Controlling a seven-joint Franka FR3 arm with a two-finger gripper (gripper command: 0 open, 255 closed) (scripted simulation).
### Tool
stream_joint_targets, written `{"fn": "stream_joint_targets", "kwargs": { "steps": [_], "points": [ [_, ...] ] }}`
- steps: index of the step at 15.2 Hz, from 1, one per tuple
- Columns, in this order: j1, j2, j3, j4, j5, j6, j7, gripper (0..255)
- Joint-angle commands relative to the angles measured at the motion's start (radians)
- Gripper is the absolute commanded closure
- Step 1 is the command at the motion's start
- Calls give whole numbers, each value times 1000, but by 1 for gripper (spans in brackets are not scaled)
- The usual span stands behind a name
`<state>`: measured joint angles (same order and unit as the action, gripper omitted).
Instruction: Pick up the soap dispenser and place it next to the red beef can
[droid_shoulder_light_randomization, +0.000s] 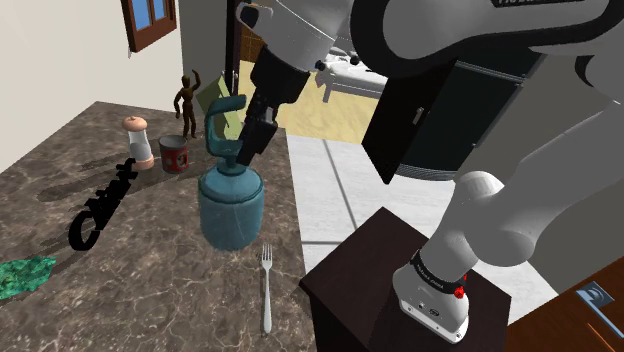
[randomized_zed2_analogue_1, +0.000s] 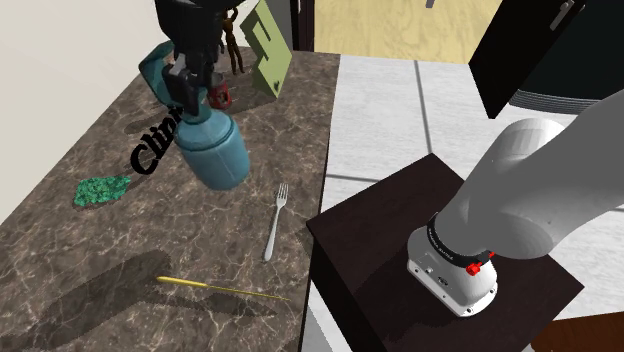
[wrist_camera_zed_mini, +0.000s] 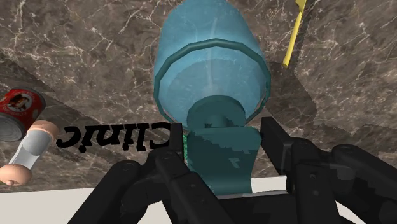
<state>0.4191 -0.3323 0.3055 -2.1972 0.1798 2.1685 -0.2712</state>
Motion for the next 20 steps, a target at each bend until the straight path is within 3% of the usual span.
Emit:
{"fn": "stream_joint_targets", "kwargs": {
  "steps": [1,20],
  "points": [
    [-1,-6,-3,23,-1,-28,1,255],
    [-12,12,-17,295,-24,-282,25,255]
  ]
}}
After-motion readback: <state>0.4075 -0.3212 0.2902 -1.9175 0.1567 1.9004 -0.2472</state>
